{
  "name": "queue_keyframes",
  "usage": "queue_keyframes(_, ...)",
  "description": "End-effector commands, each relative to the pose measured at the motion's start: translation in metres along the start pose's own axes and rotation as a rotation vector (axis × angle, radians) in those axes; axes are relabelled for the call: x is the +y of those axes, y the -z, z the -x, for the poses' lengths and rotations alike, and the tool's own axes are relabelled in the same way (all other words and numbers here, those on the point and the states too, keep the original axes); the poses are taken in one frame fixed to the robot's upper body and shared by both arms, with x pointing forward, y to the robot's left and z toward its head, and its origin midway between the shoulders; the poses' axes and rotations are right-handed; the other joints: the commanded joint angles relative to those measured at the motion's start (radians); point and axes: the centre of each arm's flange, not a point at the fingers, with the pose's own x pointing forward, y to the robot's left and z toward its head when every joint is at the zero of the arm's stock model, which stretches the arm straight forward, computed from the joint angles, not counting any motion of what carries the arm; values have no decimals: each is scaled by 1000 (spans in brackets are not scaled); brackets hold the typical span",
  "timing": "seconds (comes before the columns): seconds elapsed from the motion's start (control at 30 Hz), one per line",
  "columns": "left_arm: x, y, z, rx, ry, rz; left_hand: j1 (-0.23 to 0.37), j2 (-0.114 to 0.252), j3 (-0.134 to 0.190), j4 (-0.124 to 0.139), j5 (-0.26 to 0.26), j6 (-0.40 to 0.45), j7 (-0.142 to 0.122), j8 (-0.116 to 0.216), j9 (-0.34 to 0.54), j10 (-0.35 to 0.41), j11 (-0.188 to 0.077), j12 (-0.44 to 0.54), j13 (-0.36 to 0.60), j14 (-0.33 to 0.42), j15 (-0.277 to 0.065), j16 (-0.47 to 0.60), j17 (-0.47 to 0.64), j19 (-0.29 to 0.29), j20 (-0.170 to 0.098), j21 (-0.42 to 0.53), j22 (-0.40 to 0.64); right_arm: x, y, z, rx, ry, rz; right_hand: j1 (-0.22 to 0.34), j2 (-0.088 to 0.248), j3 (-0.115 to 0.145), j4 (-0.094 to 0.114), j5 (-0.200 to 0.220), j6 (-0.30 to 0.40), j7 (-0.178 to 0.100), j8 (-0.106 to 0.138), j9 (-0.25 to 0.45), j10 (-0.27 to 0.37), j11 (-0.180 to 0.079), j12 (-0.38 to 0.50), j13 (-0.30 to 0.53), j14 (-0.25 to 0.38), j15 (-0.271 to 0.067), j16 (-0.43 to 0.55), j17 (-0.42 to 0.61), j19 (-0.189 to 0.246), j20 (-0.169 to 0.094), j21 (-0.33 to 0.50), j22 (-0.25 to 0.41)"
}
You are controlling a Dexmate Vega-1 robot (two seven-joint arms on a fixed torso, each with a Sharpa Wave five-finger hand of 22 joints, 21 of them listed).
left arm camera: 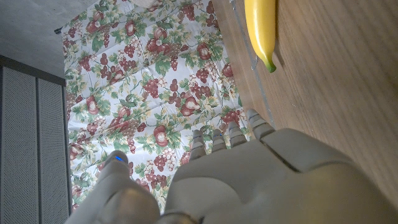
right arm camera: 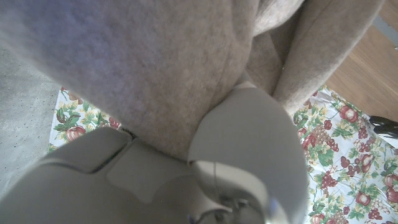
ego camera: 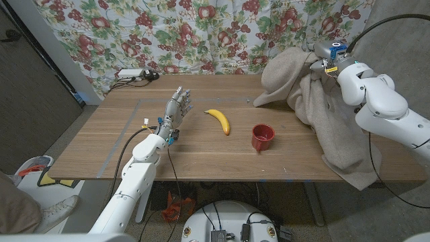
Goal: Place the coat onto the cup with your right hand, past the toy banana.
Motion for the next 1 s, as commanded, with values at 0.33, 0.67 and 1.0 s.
queue_keyframes(0.33, 0, 0, 0, -5, 4, -3, -1, 3, -4, -3, 8, 5, -3, 1, 4, -5, 5, 10, 2, -5, 0, 5, 2, 5, -1, 4, 6, -18, -15, 32, -25, -1, 17, 20, 29, 24, 10, 8, -8, 5, 14, 7, 6, -1, 9, 8, -5, -68, 12, 3, 2, -127, 12, -3)
queue_keyframes(0.67, 0, 2, -2, -12, 9, 1, -1, 3, -4, -3, 8, 5, -2, 1, 4, -7, 5, 9, 2, -5, 1, 5, 2, 4, 0, 4, 6, -26, -17, 48, -7, 2, 28, 17, 28, 31, 10, 10, -12, 6, 23, 2, 2, -1, 13, 8, -6, -68, 16, 3, 2, -127, 12, -13)
queue_keyframes(1.0, 2, 5, -6, -14, 16, 6, -1, 3, -5, -3, 7, 5, -3, 1, 4, -6, 5, 9, 2, -6, 0, 5, 2, 5, -1, 4, 6, -32, -25, 60, -19, -3, 32, 14, 28, 35, 11, 11, -13, 6, 29, 0, -1, -2, 13, 6, -8, -68, 17, 2, 1, -127, 13, -16)
